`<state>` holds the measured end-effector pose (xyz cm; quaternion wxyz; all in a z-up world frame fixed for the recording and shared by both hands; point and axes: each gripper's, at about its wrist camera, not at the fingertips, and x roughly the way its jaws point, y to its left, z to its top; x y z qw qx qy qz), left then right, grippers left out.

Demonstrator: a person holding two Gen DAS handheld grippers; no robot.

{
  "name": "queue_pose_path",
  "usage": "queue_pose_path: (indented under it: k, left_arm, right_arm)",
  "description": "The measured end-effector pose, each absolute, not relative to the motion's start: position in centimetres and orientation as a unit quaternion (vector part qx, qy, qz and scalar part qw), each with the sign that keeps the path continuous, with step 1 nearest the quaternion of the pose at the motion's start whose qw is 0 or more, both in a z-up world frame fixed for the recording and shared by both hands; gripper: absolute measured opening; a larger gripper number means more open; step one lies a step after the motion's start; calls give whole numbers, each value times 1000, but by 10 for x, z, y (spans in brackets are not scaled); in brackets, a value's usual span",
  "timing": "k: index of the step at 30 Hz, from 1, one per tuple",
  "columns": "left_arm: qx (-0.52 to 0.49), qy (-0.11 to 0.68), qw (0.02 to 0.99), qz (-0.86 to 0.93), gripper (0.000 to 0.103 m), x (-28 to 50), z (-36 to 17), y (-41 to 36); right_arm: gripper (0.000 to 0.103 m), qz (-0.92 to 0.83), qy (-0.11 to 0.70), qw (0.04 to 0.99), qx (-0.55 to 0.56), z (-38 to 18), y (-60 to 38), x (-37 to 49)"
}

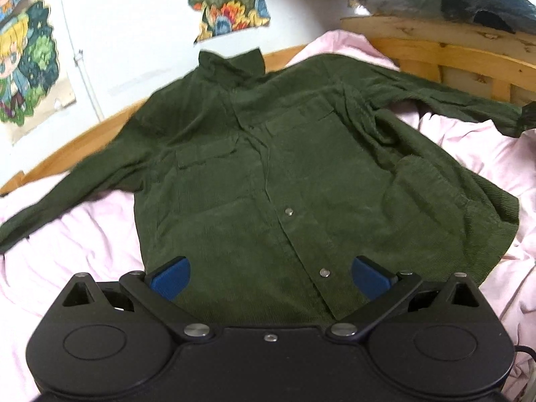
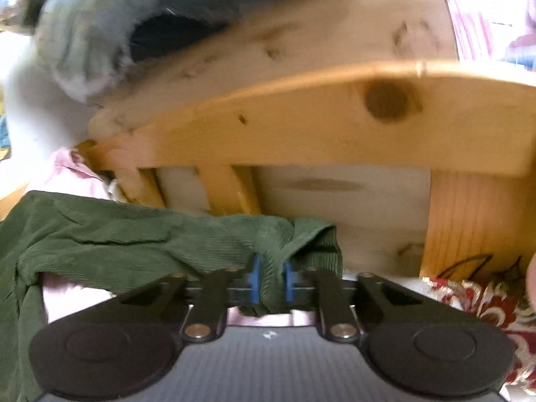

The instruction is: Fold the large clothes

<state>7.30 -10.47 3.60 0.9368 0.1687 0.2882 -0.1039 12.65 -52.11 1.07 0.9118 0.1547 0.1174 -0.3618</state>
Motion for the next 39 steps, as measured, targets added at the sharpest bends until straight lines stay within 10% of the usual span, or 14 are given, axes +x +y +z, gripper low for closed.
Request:
queue_pose_path:
  k: [19,31,33,35,39]
  left_arm:
    - [96,271,954,-88,103,68,46,-63]
    - [-8,319,947,-34,103,86,38,-27]
    - [-15,321,946,-32,103,87,37,-24]
    - [-15,326,945,-27,102,88,34,-24]
    - [-18,334,942,-16,103,90,29,-20]
  right_arm:
    - [3,-34,-54,990,-126,211,-273,188]
    - [3,191,78,949,-237,102,-79,261]
    - [9,210,105,940,-248,85,-70,266]
    - [53,225,120,933,-252,69,-70,262]
    - [88,259,149,931,-210,63,-101,253]
